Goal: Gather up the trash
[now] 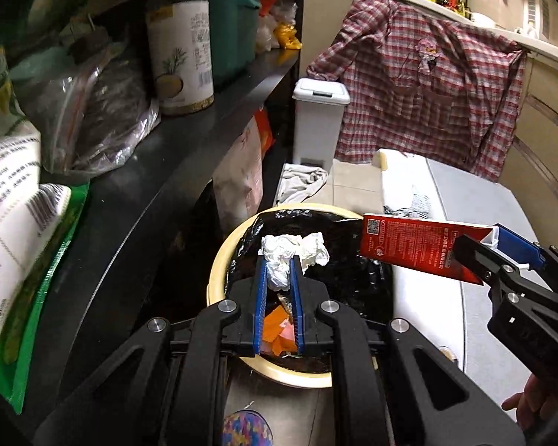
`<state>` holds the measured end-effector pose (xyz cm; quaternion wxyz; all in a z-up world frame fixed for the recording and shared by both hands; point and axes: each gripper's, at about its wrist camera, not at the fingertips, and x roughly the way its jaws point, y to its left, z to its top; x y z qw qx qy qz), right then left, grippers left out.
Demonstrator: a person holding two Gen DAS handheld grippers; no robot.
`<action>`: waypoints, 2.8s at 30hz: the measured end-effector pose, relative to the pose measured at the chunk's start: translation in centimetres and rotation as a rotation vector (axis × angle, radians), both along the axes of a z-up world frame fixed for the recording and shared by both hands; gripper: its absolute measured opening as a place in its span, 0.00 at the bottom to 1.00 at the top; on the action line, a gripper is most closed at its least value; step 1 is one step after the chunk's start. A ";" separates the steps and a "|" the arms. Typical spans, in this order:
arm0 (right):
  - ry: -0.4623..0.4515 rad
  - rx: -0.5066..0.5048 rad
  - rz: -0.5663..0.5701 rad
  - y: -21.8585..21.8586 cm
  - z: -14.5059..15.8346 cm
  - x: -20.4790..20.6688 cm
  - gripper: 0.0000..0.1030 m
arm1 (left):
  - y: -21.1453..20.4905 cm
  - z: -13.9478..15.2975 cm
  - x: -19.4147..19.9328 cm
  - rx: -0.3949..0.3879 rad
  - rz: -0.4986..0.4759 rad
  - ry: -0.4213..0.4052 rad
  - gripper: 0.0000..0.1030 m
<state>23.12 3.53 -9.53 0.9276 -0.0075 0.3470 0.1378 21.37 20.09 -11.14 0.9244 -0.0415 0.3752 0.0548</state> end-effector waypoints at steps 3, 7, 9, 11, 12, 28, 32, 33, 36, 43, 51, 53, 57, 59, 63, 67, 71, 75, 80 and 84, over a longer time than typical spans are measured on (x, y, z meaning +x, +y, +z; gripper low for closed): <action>0.013 -0.004 0.000 0.4 -0.7 0.6 0.51 | 0.4 -0.8 0.8 -0.010 0.003 0.014 0.12; 0.027 -0.008 -0.005 0.9 -1.7 1.4 0.51 | 0.2 -1.8 1.8 -0.006 -0.009 0.024 0.12; 0.033 -0.005 -0.005 1.0 -2.1 1.7 0.51 | 0.0 -2.4 2.3 0.013 -0.012 0.030 0.12; 0.030 -0.004 -0.007 1.2 -2.4 2.0 0.52 | -0.1 -2.7 2.7 0.032 -0.006 0.037 0.13; 0.025 -0.003 -0.007 1.3 -2.4 2.2 0.52 | -0.1 -2.9 2.9 0.050 0.009 0.041 0.26; 0.028 0.003 -0.062 -1.3 -1.9 1.7 0.74 | -1.5 -1.9 1.3 0.137 0.012 0.005 0.88; 0.009 0.023 -0.075 -2.7 -0.6 0.5 0.77 | -1.9 -0.8 0.2 0.124 -0.001 -0.007 0.88; 0.001 0.031 -0.079 -3.1 -0.1 0.1 0.77 | -2.0 -0.5 0.0 0.122 -0.005 -0.010 0.88; -0.025 0.042 -0.083 -4.1 1.5 -1.3 0.79 | -2.4 1.0 -1.3 0.123 -0.012 -0.035 0.88; -0.110 0.055 -0.082 -7.0 5.3 -5.5 0.84 | -4.2 5.7 -5.3 0.115 -0.011 -0.131 0.91; -0.211 0.045 -0.108 -11.5 9.3 -11.1 0.93 | -9.0 10.1 -9.2 0.101 -0.070 -0.239 0.93; -0.245 0.018 -0.132 -12.8 10.1 -12.5 0.95 | -10.6 10.7 -10.0 0.084 -0.094 -0.271 0.93; -0.314 -0.025 -0.206 -15.1 10.6 -14.6 0.95 | -13.3 10.7 -11.1 0.047 -0.129 -0.316 0.93; -0.361 -0.038 -0.284 -16.7 10.4 -15.8 0.95 | -14.8 10.4 -11.1 0.044 -0.141 -0.336 0.93; -0.374 -0.017 -0.375 -19.3 10.0 -16.3 0.95 | -17.1 10.3 -11.2 0.081 -0.165 -0.368 0.93; -0.369 -0.013 -0.399 -20.7 9.9 -16.3 0.95 | -18.4 10.6 -11.8 0.099 -0.171 -0.404 0.93; -0.356 -0.003 -0.397 -21.3 9.7 -16.3 0.95 | -18.7 10.7 -11.7 0.073 -0.170 -0.403 0.93; -0.376 -0.024 -0.393 -20.9 9.8 -16.8 0.95 | -19.3 10.7 -11.9 0.084 -0.175 -0.405 0.93; -0.370 -0.017 -0.389 -21.0 9.6 -17.0 0.95 | -19.8 10.6 -12.1 0.097 -0.192 -0.415 0.93; -0.371 -0.018 -0.385 -21.0 9.6 -17.0 0.95 | -20.0 10.7 -12.2 0.103 -0.187 -0.423 0.93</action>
